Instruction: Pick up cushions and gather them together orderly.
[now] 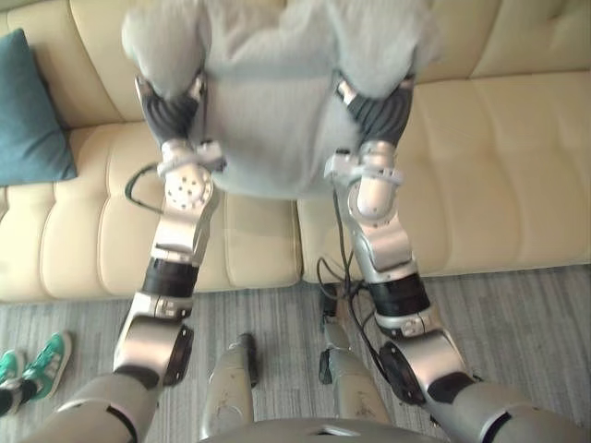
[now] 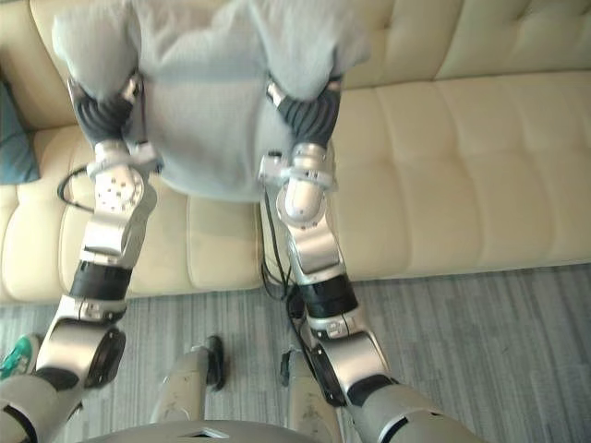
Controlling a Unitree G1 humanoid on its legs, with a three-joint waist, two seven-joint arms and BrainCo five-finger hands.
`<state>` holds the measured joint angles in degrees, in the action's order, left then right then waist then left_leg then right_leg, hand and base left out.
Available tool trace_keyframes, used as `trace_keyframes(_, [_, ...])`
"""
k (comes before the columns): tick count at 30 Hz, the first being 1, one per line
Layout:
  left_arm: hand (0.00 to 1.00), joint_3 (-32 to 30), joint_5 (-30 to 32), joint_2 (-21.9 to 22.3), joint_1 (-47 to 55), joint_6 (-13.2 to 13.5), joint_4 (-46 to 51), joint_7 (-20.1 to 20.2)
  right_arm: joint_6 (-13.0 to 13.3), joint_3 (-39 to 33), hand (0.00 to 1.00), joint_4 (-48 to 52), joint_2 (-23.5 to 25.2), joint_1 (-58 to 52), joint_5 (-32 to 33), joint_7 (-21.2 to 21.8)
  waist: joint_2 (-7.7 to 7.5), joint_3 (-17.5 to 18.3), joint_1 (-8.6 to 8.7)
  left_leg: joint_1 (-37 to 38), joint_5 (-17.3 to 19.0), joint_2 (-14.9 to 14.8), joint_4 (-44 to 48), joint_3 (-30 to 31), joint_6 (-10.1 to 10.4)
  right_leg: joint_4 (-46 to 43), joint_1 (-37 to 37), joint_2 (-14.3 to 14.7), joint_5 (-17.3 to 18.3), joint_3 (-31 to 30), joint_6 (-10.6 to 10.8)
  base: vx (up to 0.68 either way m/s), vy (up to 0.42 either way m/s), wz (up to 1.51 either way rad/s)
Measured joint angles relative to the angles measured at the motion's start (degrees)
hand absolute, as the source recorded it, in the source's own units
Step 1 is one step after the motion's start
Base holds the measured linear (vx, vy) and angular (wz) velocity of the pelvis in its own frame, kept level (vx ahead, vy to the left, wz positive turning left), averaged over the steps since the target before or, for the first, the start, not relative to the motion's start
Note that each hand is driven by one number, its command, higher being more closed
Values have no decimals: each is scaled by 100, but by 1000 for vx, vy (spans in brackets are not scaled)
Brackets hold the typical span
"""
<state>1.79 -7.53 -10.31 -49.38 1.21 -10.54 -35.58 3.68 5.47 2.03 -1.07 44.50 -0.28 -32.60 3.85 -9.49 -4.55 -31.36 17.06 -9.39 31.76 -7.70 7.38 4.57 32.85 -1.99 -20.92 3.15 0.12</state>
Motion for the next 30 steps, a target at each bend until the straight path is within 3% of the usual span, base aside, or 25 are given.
trace_keyframes(4, [100,-88,45,-25,-919,-15,-483,-28,18,-332,100,-285,79,629,0,-200,13,-71,-3,-379,-175,76,-168,-11,-8,-61,414,-104,-45,74,-1,-79,42,19])
trace_keyframes(7, [100,-232,35,-25,-1412,-72,-648,-39,19,-562,100,-575,83,1214,34,-295,16,-363,-31,-540,-315,149,-373,5,-4,-70,630,-177,-44,107,-1,-48,12,19])
trace_keyframes(18, [100,-558,-134,-23,-1723,-101,-682,-48,-17,-784,100,-1024,25,2164,286,-244,6,-949,-48,-1362,-820,203,-791,148,94,-124,1459,-272,-38,217,-5,-28,-8,26])
trace_keyframes(19, [0,-633,-136,-25,-1740,-76,-672,-51,-17,-750,100,-1032,3,2291,286,-233,7,-988,-49,-1443,-882,216,-851,158,114,-125,1563,-286,-39,217,-5,-32,-12,20])
trace_keyframes(20, [0,-709,-132,-37,-1822,-10,-599,-85,-10,-724,0,-1026,-51,2492,289,-237,2,-1148,-40,-1462,-947,212,-934,161,133,-129,1598,-286,-39,218,-5,-36,-11,19])
trace_keyframes(23, [0,-864,-130,-49,-2031,162,-566,-151,9,-746,0,-974,-243,2832,278,-246,-21,-1180,-16,-1670,-1075,212,-1102,189,157,-155,1847,-287,-30,211,-12,-30,-8,16])
trace_keyframes(30, [0,-950,-136,-284,-2083,229,-594,-157,55,-798,0,-981,-709,2843,276,-291,-74,-1217,107,-1744,-1196,177,-1335,223,189,-187,1961,-243,47,235,-23,-36,2,6])
